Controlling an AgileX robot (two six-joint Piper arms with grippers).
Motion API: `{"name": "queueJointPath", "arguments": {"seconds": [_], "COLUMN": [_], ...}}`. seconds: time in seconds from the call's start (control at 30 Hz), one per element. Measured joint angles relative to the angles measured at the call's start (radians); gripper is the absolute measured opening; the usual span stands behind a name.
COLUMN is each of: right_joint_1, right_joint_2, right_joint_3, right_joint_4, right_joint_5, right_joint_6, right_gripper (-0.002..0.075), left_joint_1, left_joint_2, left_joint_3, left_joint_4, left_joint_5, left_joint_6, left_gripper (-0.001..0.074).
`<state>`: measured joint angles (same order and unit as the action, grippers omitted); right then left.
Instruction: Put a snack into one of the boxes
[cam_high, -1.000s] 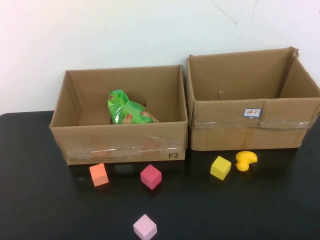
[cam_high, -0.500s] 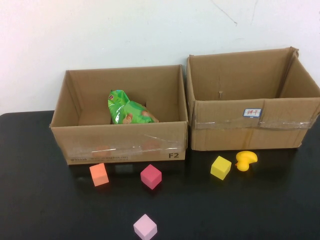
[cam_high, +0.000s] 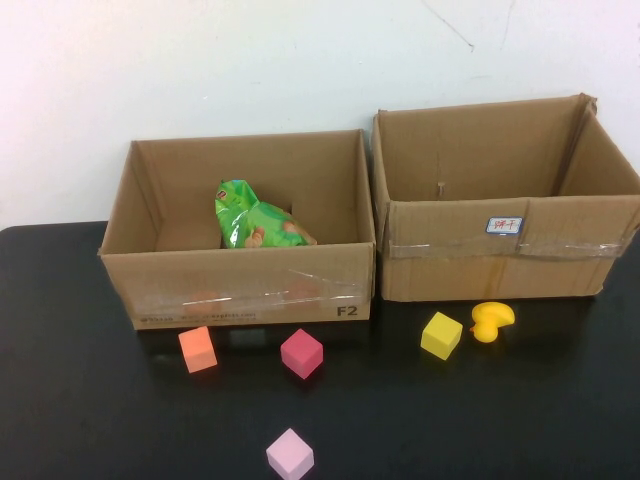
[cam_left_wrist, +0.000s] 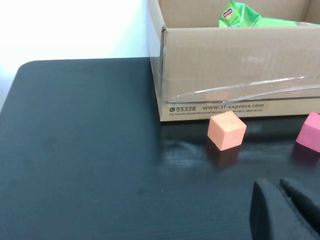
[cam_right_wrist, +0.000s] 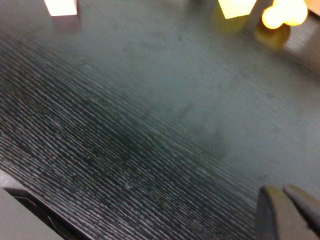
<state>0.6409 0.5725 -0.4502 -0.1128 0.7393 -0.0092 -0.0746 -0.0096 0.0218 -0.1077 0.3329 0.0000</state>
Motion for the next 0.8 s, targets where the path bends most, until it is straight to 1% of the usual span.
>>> {"name": "queueJointPath", "arguments": {"seconds": [0.43, 0.57, 0.7, 0.8], "right_joint_1": [0.0, 0.0, -0.01, -0.072], "right_joint_2": [0.0, -0.029, -0.15, -0.256], "right_joint_3": [0.0, 0.036, 0.109, 0.176], "right_joint_4": [0.0, 0.001, -0.04, -0.075], "right_joint_5": [0.0, -0.012, -0.093, -0.191], "right_joint_6": [0.0, 0.0, -0.044, -0.057], "right_gripper": [-0.0001, -0.0001, -0.0001, -0.0001], "left_joint_1": [-0.002, -0.002, -0.002, -0.002], "left_joint_2": [0.0, 0.0, 0.0, 0.0], "left_joint_3": [0.0, 0.0, 0.0, 0.0], "left_joint_4": [-0.001, -0.002, -0.003, -0.003], "left_joint_5": [0.0, 0.001, 0.002, 0.002], "left_joint_6": [0.0, 0.0, 0.0, 0.0], "left_gripper": [-0.0001, -0.0001, -0.0001, -0.0001]}}
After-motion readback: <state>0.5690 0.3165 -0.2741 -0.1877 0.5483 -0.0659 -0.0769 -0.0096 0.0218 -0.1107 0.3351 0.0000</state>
